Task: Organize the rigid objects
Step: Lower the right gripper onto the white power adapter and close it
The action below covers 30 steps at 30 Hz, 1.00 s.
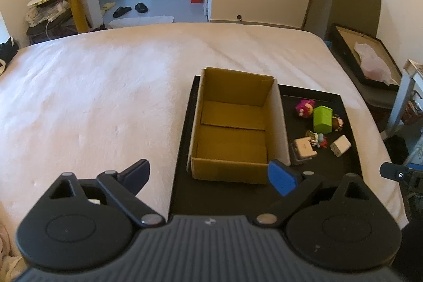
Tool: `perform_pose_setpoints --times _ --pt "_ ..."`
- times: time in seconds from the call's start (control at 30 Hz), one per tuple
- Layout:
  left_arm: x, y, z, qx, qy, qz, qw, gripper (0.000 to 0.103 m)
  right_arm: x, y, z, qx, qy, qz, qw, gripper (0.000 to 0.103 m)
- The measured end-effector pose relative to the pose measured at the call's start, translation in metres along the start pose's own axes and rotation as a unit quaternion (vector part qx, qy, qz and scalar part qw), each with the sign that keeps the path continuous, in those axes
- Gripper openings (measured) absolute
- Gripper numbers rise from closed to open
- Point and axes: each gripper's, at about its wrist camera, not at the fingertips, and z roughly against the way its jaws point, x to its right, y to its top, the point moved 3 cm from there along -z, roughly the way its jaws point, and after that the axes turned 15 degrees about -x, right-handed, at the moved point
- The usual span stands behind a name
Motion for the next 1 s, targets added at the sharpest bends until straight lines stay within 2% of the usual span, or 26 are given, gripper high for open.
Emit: perform_pose_setpoints --times 0.23,0.4,0.6,0.67,0.87,1.0 --pt "-0.009 0.012 -0.024 -0.008 0.002 0.020 0.9998 0.094 0.016 0.019 -0.028 -0.011 0.004 -0.021 1.000 0.084" --pt "-0.012 0.021 -0.041 -0.013 -0.001 0.026 0.9996 0.088 0.030 0.032 -0.049 -0.026 0.006 -0.030 0.999 0.073" --pt "-0.014 0.028 -0.064 -0.018 -0.001 0.035 0.9992 0.072 0.044 0.049 -0.072 -0.045 0.008 -0.040 0.998 0.067" --pt "-0.015 0.030 -0.072 -0.022 -0.001 0.039 0.9990 0.066 0.049 0.056 -0.081 -0.051 0.005 -0.046 0.998 0.061" --pt "-0.015 0.033 -0.094 -0.029 0.001 0.041 0.9987 0.057 0.068 0.071 -0.109 -0.057 0.007 -0.080 0.995 0.052" --pt "-0.013 0.034 -0.104 -0.033 0.000 0.034 0.9989 0.050 0.083 0.075 -0.128 -0.062 0.035 -0.125 0.990 0.052"
